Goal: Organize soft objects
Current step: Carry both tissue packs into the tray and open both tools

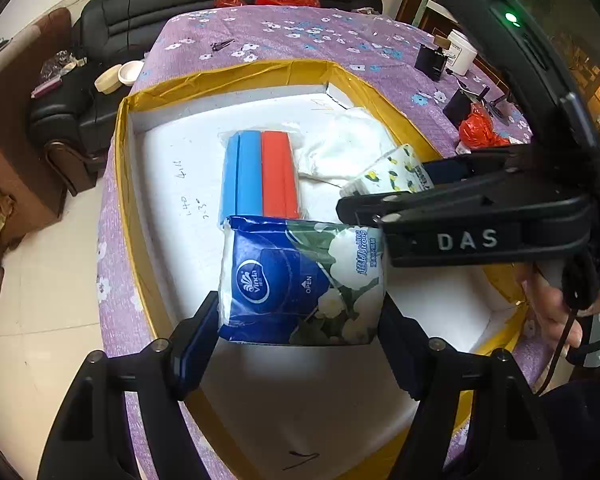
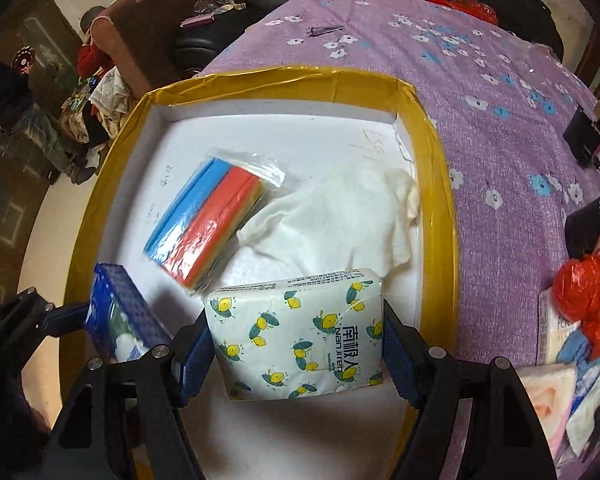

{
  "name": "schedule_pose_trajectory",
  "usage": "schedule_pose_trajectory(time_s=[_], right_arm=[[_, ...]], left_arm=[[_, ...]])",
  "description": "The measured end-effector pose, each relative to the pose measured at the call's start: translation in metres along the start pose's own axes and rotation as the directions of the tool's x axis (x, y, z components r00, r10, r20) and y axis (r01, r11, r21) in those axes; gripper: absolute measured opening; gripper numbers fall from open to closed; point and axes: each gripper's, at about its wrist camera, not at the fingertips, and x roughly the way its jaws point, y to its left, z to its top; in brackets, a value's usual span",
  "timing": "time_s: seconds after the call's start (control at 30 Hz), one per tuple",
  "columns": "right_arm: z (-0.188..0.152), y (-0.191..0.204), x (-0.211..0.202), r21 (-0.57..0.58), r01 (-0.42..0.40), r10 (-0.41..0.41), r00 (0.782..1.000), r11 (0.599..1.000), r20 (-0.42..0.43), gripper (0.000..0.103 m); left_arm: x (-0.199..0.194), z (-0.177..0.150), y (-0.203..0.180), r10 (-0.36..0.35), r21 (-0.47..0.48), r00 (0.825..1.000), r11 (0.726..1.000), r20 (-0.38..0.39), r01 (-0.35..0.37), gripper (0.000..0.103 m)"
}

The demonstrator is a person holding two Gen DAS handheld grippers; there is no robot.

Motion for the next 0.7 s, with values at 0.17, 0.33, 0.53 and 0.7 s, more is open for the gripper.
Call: schedule_pose_trajectory(time_s=[0.17,0.33,0.53,0.7], right_arm=[[0.007,0.001,0.000,0.011,-0.002,0.001,1.000,1.000,0.012,0.079],[0.008,0.001,-0.010,0.011,0.002,-0.002,0.999,1.000,0.032,0.080],[0.005,-0.001,-0.033,0.016,0.012,-0.014,0.995,1.000,0.097,0.081],[0.001,-0.001,-0.054,0.026,0.027,-0.031,0.988,0.999,0.152,0.081]], left_arm=[[-0.001,0.000,0.001,-0.003,-0.002,1.000,1.000,0.016,0.003,0.075],[-0.006,0.000,0.003,-0.034,-0.024,0.999,0.999,0.042,0.035,0.083],[-0.017,0.002,0.005,-0.048,-0.037,0.995,0.998,0.084,0.052,0.084],[-0.025,0.002,0.005,-0.051,-0.051,0.991,0.997,0.122,0.057,0.086]])
